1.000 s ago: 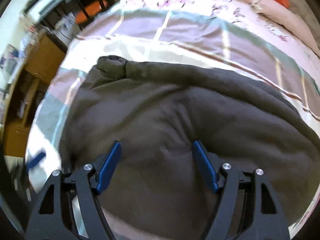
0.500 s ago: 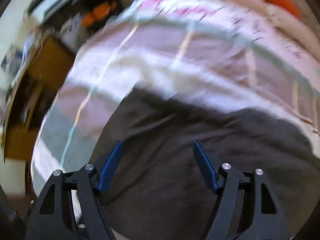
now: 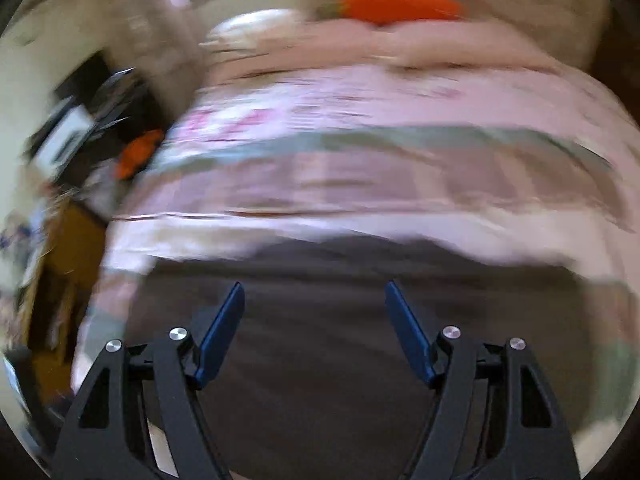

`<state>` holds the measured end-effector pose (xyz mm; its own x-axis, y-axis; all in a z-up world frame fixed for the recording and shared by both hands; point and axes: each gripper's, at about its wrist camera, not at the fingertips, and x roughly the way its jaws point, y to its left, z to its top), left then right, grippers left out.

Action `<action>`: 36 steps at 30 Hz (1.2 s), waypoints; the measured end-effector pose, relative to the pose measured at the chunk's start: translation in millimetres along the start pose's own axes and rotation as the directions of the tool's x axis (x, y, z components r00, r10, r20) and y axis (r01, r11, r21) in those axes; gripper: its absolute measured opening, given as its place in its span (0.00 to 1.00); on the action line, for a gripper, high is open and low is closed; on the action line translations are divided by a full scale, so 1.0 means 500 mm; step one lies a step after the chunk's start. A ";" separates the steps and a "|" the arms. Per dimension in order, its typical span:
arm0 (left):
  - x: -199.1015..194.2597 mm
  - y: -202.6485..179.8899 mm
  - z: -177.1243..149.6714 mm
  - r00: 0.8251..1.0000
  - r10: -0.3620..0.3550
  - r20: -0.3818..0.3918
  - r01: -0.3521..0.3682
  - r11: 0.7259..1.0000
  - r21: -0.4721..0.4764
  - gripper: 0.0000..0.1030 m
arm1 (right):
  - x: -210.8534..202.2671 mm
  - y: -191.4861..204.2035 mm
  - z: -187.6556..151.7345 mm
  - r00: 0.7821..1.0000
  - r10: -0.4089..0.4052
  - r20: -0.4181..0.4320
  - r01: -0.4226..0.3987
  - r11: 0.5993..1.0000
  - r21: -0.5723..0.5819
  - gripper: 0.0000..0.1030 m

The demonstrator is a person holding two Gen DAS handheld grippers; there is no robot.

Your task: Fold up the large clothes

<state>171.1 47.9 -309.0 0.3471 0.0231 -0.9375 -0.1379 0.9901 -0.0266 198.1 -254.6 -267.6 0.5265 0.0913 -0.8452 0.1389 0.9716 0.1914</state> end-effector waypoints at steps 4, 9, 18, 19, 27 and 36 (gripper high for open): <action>-0.029 -0.222 -0.038 0.991 -0.136 0.001 0.134 0.979 0.151 0.79 | -0.048 -0.243 -0.049 0.993 -0.083 -0.083 0.096 0.983 0.160 0.71; 0.020 -0.408 -0.090 0.998 -0.065 -0.015 0.066 0.952 0.298 0.80 | -0.039 -0.339 -0.077 0.985 -0.012 -0.173 0.059 0.962 0.267 0.71; 0.082 -0.417 -0.107 0.998 0.041 -0.043 -0.031 0.978 0.205 0.91 | 0.184 -0.338 0.007 0.971 -0.131 -0.202 0.159 0.979 0.131 0.71; 0.081 -0.420 -0.111 0.998 0.047 -0.036 -0.038 0.977 0.209 0.91 | 0.185 -0.363 0.023 0.970 -0.169 -0.173 0.197 0.968 0.159 0.71; 0.082 -0.415 -0.097 0.997 0.065 -0.041 -0.057 0.980 0.191 0.91 | -0.019 -0.309 -0.047 0.996 -0.057 -0.068 0.062 0.995 0.072 0.71; 0.080 -0.417 -0.111 0.997 0.068 -0.030 -0.060 0.974 0.219 0.91 | 0.030 -0.457 -0.113 0.972 -0.165 -0.165 0.208 0.933 0.294 0.71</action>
<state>162.2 -165.3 -360.2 0.3088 0.0863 -0.9472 0.0482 0.9932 0.1062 126.9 -462.9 -352.3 0.3503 -0.0356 -0.9360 0.4860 0.8612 0.1491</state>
